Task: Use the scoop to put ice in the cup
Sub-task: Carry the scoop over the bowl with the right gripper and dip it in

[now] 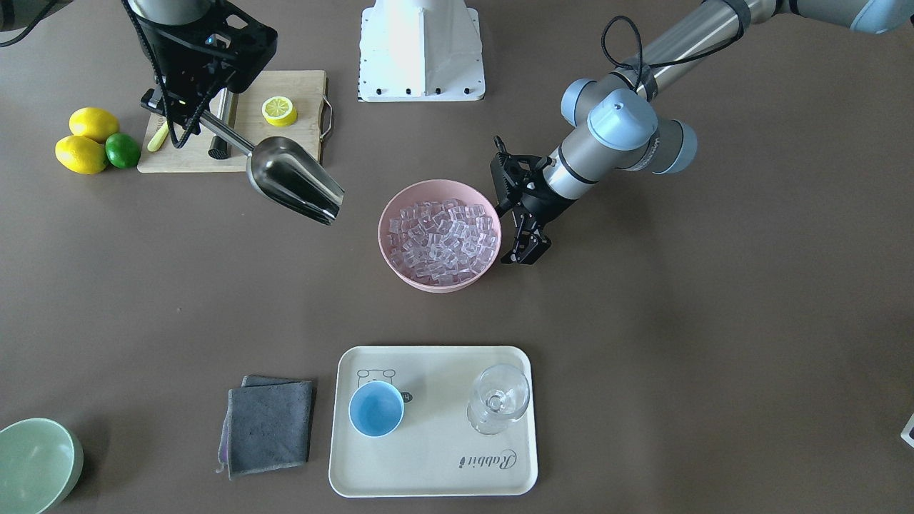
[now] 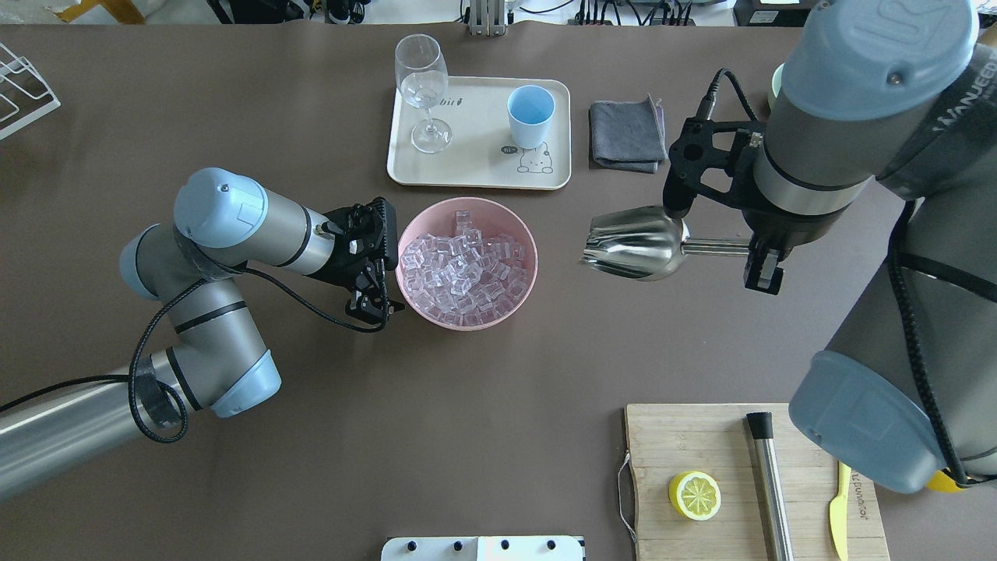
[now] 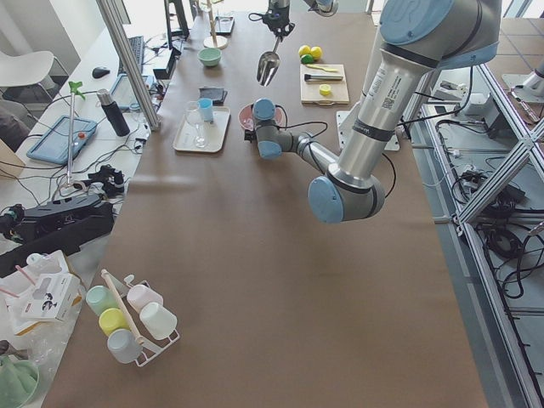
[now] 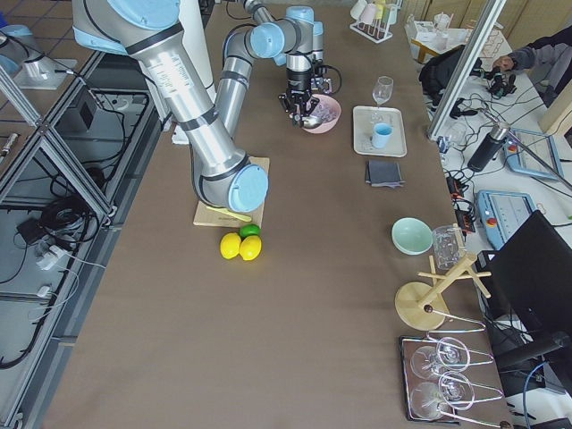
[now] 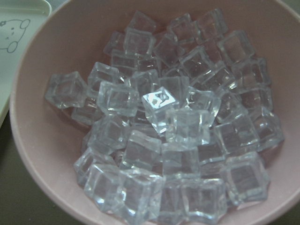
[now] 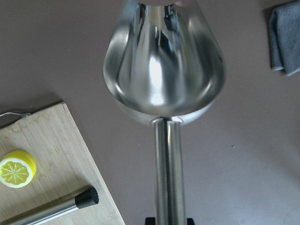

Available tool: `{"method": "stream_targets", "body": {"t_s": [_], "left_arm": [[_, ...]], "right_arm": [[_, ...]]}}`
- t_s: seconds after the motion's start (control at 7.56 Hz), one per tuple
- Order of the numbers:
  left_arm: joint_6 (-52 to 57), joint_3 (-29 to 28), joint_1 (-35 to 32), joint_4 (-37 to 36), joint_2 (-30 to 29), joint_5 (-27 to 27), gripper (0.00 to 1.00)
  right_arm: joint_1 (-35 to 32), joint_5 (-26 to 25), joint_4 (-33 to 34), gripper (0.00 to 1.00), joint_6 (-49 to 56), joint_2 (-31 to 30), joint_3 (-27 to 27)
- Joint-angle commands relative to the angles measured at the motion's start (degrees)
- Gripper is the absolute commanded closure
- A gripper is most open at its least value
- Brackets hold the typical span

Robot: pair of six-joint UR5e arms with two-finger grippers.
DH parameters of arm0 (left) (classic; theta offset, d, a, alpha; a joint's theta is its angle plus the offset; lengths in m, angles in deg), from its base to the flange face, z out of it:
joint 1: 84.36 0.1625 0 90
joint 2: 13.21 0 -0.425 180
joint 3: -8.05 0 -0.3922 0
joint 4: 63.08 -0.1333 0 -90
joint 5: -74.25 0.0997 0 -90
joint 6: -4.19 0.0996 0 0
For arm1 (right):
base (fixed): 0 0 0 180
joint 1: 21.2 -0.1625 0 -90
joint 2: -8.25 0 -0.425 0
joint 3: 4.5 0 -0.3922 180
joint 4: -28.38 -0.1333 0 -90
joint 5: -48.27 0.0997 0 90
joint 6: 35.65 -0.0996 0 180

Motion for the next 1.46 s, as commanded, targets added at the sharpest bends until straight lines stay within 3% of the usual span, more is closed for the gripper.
{"method": "stream_targets", "body": {"t_s": [0.0,0.13,0.53,1.32], "left_arm": [[0.0,0.0,0.16,0.05,-0.07,0.52,0.01],[0.0,0.0,0.16,0.05,-0.07,0.52,0.01],[0.0,0.0,0.34,0.05,-0.07,0.53,0.01],[0.0,0.0,0.34,0.05,0.01,0.52,0.01]], "right_arm": [[1.05,-0.65,7.23,1.0,0.02,11.03,-5.56],[2.71,-3.26,10.56,1.0,0.1,16.82,-10.81],[6.23,-7.85,14.1,1.0,0.19,26.77,-23.99],[8.95,-13.38,13.6,1.0,1.95,30.23,-37.56]]}}
